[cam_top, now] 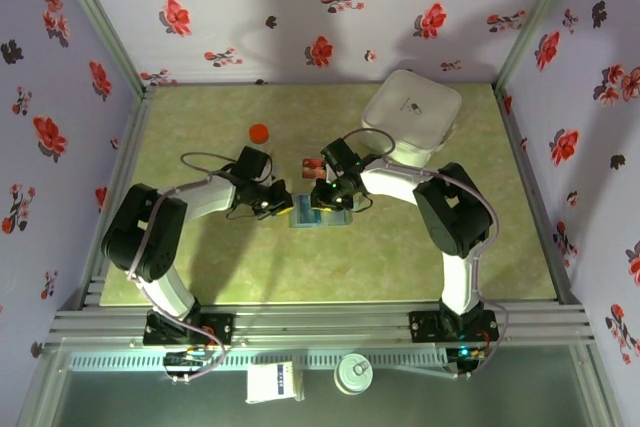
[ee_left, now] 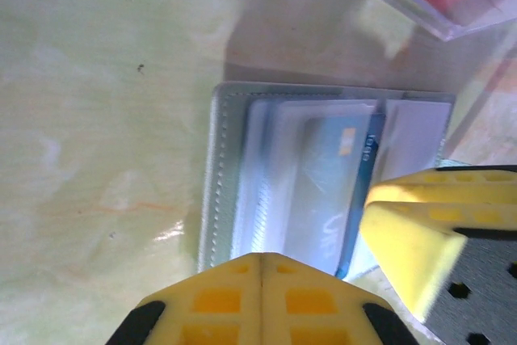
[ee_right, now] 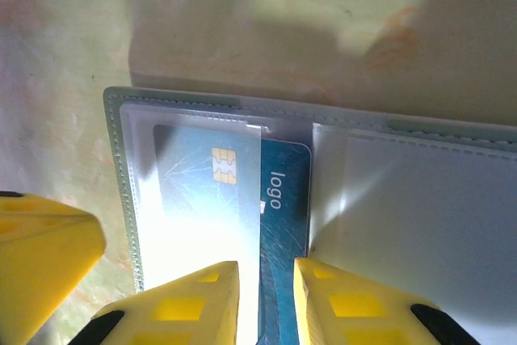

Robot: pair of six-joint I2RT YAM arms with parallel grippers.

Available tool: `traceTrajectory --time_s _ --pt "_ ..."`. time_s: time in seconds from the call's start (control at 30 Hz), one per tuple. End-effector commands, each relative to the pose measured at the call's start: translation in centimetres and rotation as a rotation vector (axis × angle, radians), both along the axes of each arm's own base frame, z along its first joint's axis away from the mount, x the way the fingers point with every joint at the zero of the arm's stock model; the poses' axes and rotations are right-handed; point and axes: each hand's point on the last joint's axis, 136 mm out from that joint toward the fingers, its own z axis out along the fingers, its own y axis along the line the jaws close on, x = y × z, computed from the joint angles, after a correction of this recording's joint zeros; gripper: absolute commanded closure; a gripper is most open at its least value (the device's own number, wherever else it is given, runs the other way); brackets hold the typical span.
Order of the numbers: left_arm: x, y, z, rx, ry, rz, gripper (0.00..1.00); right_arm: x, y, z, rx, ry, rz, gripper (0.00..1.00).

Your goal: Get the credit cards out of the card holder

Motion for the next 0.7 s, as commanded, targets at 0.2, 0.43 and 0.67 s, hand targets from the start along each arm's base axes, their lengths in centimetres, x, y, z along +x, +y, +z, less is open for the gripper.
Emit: traceTrajectory --time_s 0.2,0.43,0.67 --pt "-0.1 -2.1 1.5 0.012 -0.030 -0.072 1.00 -0.1 -0.5 1.5 -0.002 -0.035 0.005 0.75" --pt "-0.1 -2.4 -0.1 0.049 -0.004 -0.087 1.00 -0.1 -0.9 2.0 -0.010 -0.054 -0.003 0.74" --pt "-0.2 -1.8 -1.0 0.090 0.005 -0.089 1.00 -0.2 -1.1 1.9 -0.014 -0.055 -0.006 0.74"
